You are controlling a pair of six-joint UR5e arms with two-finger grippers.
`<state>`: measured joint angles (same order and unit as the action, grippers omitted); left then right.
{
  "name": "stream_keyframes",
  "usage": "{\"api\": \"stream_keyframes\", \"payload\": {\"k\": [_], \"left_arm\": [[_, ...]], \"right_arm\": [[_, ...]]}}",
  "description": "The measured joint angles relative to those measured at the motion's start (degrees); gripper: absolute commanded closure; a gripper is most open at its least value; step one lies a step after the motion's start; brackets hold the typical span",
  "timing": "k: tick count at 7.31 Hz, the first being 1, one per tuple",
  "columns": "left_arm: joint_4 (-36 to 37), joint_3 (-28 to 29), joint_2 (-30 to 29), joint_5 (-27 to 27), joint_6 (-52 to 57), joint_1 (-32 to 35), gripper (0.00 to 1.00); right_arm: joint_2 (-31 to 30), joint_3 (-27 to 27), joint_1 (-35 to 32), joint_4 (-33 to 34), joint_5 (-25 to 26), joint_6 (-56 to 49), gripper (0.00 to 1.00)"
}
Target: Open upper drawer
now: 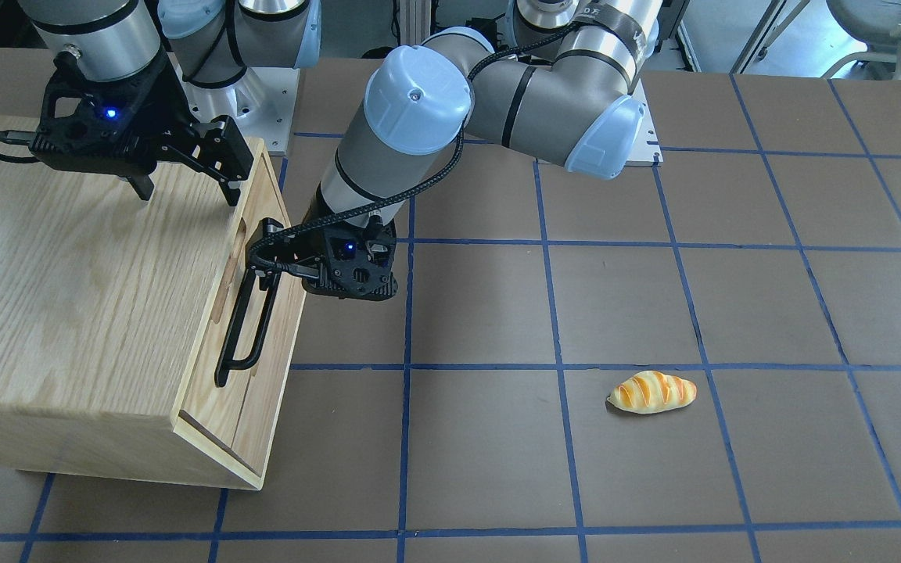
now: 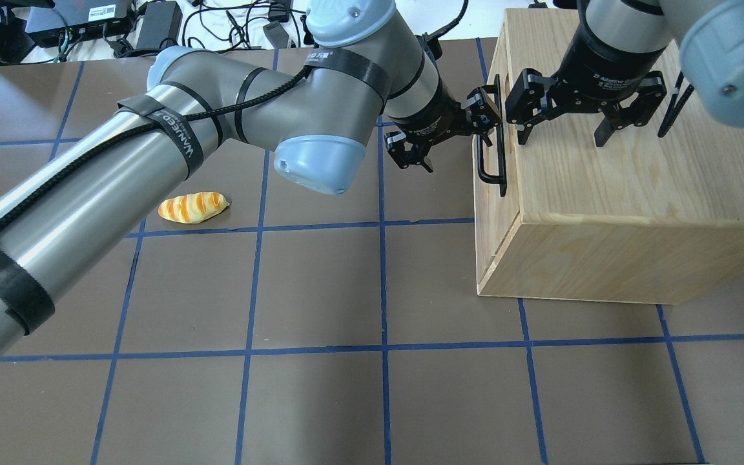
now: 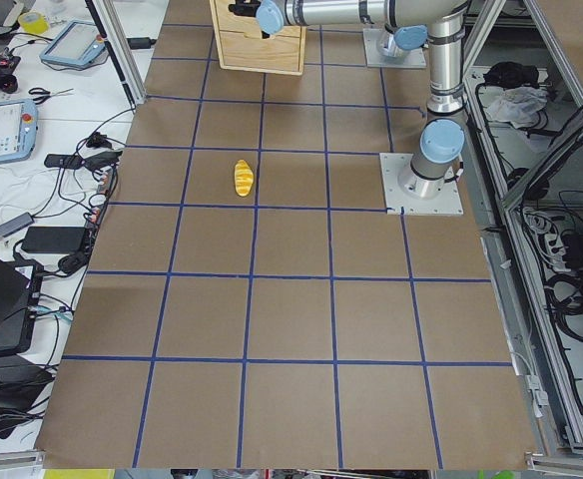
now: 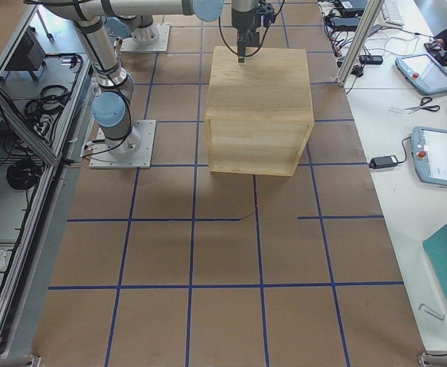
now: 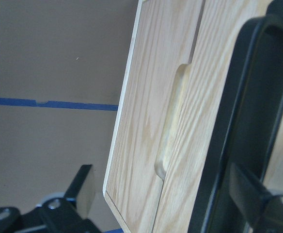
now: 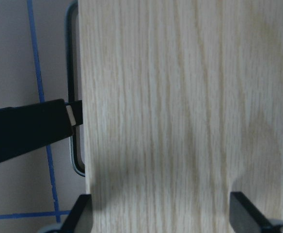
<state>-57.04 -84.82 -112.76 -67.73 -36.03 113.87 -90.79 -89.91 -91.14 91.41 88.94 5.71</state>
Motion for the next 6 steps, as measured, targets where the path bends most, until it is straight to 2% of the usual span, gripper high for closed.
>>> {"api": "stream_keyframes", "payload": {"k": [6], "left_arm": [[-0.01, 0.47, -1.01, -0.28, 0.93, 0.02, 0.00]], "right_arm": [[0.00, 0.00, 0.00, 0.00, -0.06, 0.00, 0.00]]}}
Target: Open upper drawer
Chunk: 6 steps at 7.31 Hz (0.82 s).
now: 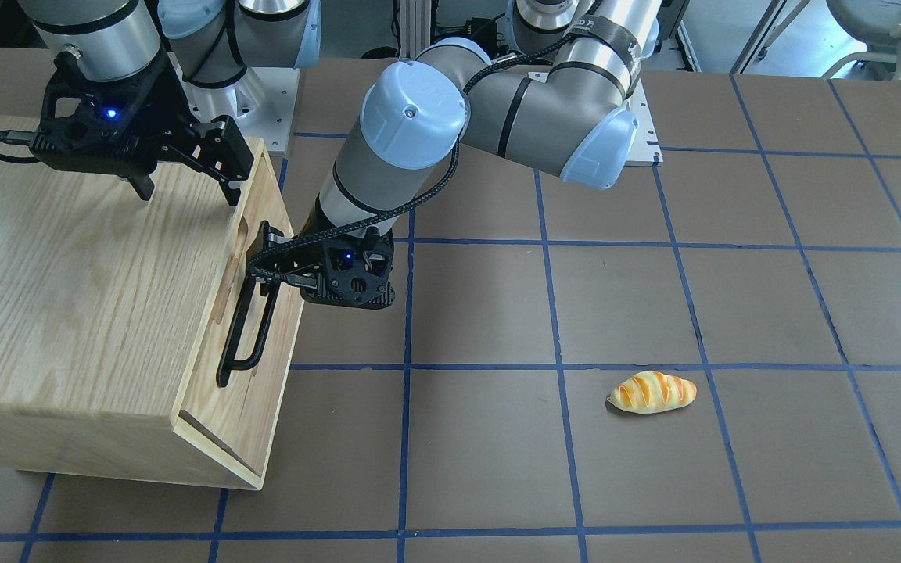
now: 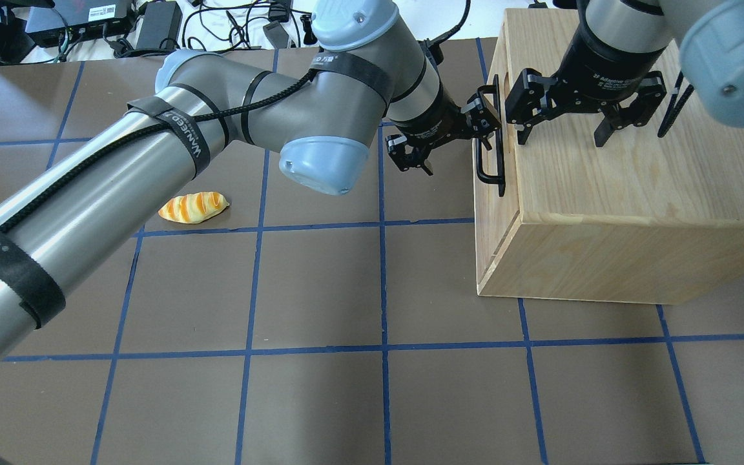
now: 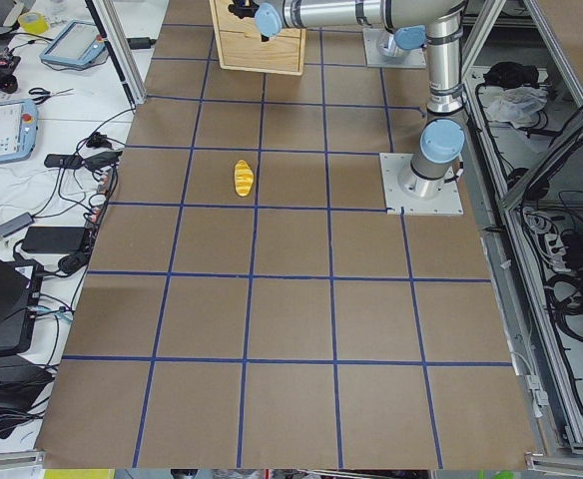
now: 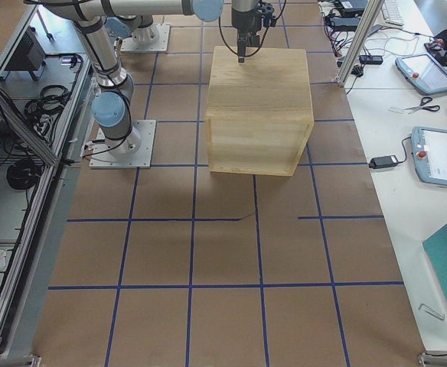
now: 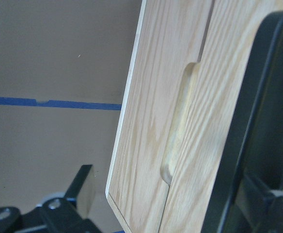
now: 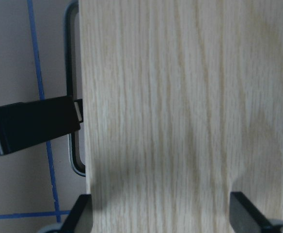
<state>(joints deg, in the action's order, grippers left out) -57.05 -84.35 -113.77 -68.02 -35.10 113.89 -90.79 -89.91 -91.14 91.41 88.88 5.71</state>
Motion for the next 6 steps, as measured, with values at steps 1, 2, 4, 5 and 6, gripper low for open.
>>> {"api": "stream_keyframes", "payload": {"k": [1, 2, 4, 5, 6], "left_arm": [[0.01, 0.66, -0.14, -0.21, 0.21, -0.04, 0.00], [0.01, 1.22, -0.42, -0.62, 0.57, -0.06, 0.00], [0.01, 1.80, -0.98, -2.31, 1.99, -0.07, 0.00], [0.01, 1.86, -1.21, -2.69, 2.31, -0.08, 0.00], [0.01, 1.88, -1.43, -2.91, 2.55, -0.08, 0.00]], "right_arm": [[0.00, 0.00, 0.00, 0.00, 0.01, 0.00, 0.00], [0.00, 0.00, 0.00, 0.00, -0.01, 0.00, 0.00], [0.00, 0.00, 0.00, 0.00, 0.03, 0.00, 0.00], [0.00, 0.00, 0.00, 0.00, 0.05, 0.00, 0.00], [0.00, 0.00, 0.00, 0.00, 0.06, 0.00, 0.00]]}}
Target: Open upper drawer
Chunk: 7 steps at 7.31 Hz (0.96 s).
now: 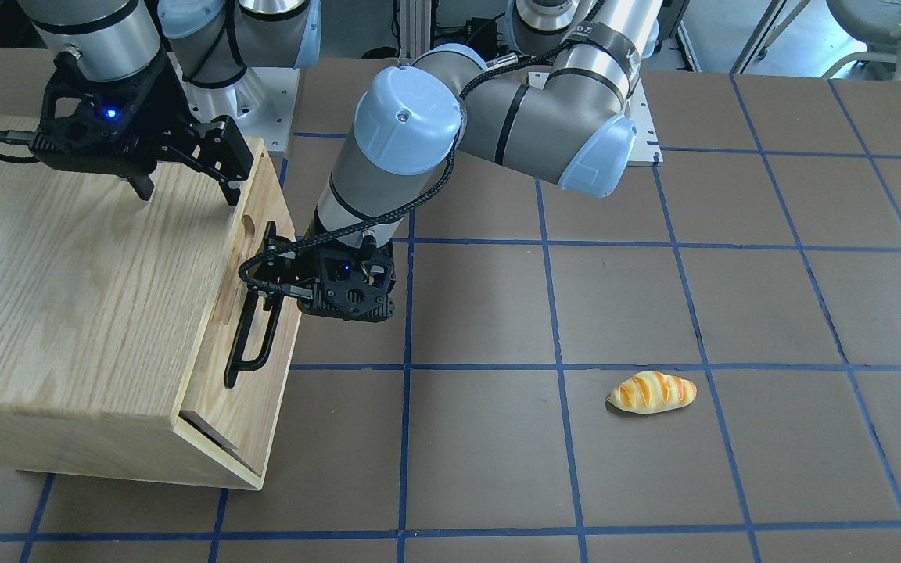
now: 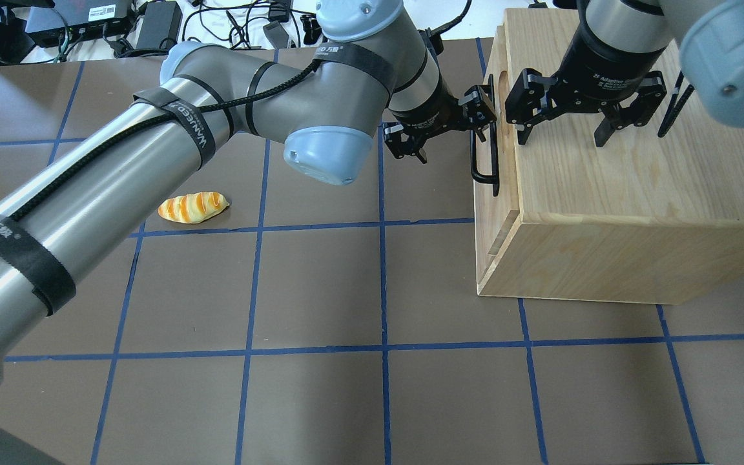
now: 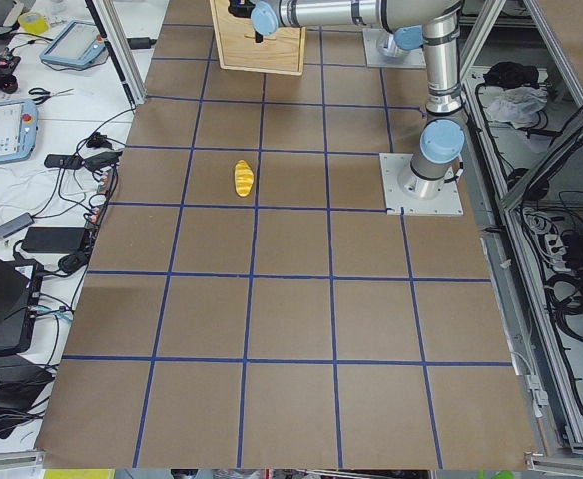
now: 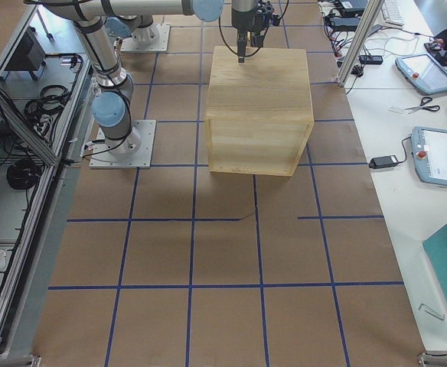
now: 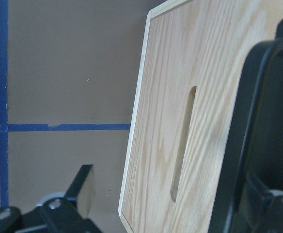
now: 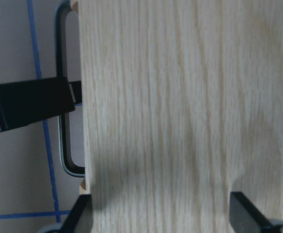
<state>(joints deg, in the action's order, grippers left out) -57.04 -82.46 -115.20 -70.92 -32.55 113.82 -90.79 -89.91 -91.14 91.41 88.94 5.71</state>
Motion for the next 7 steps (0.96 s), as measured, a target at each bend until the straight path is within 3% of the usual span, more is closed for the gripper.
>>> {"api": "stream_keyframes", "payload": {"k": [7], "left_arm": [[-0.14, 1.42, 0.01, -4.42, 3.52, -0.43, 0.00]], "right_arm": [[0.00, 0.00, 0.00, 0.00, -0.02, 0.00, 0.00]]}}
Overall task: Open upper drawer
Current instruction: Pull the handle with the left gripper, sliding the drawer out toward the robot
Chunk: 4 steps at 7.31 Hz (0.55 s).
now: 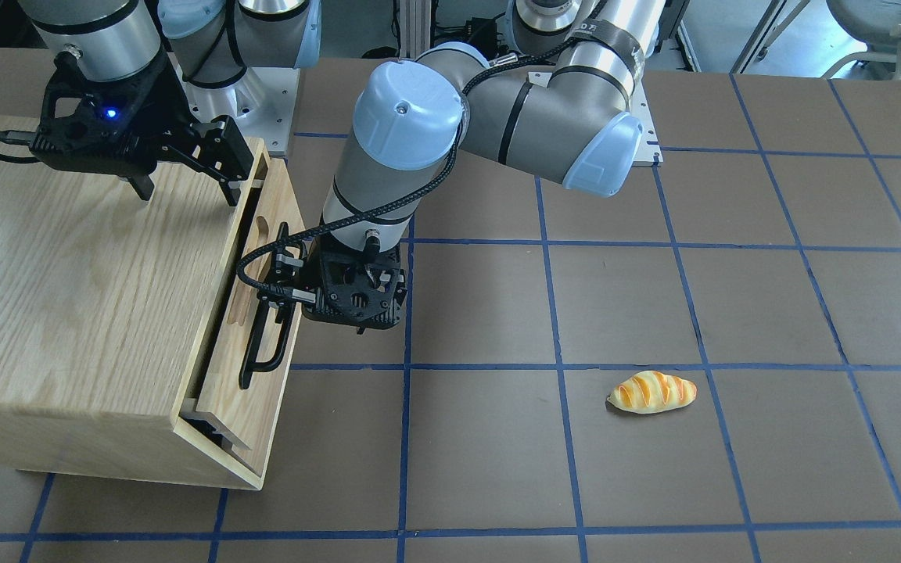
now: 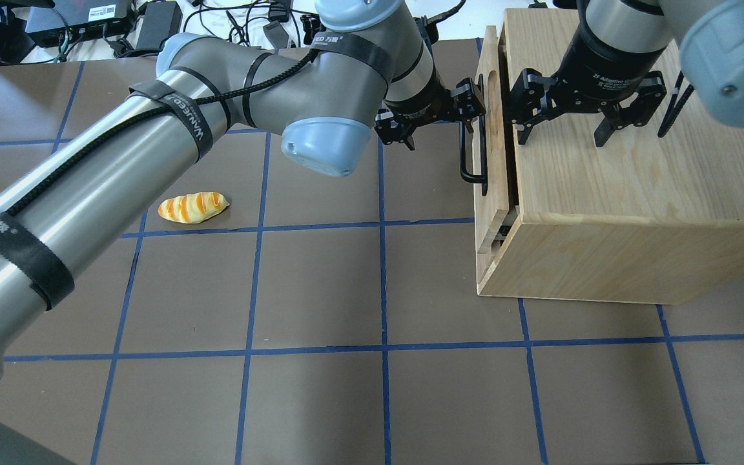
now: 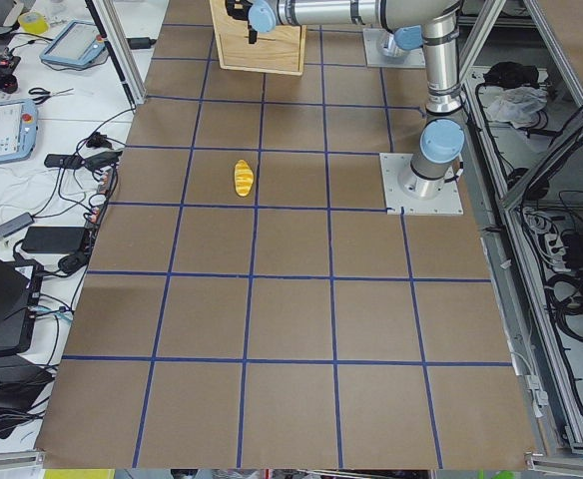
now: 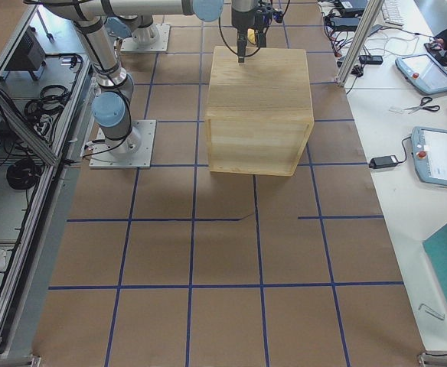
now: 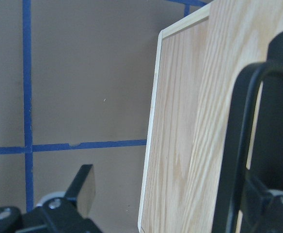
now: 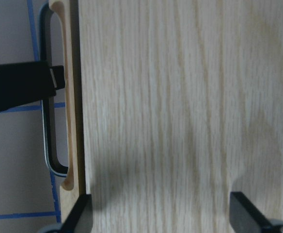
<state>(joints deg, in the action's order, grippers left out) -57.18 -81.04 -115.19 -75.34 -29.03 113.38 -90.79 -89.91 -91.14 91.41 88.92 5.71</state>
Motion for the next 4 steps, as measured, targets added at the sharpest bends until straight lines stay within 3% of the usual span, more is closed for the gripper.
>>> {"api": "stream_keyframes", "payload": {"k": [4], "left_arm": [[-0.45, 0.01, 0.11, -2.93, 2.87, -0.68, 0.00]], "right_arm": [[0.00, 0.00, 0.00, 0.00, 0.02, 0.00, 0.00]]}}
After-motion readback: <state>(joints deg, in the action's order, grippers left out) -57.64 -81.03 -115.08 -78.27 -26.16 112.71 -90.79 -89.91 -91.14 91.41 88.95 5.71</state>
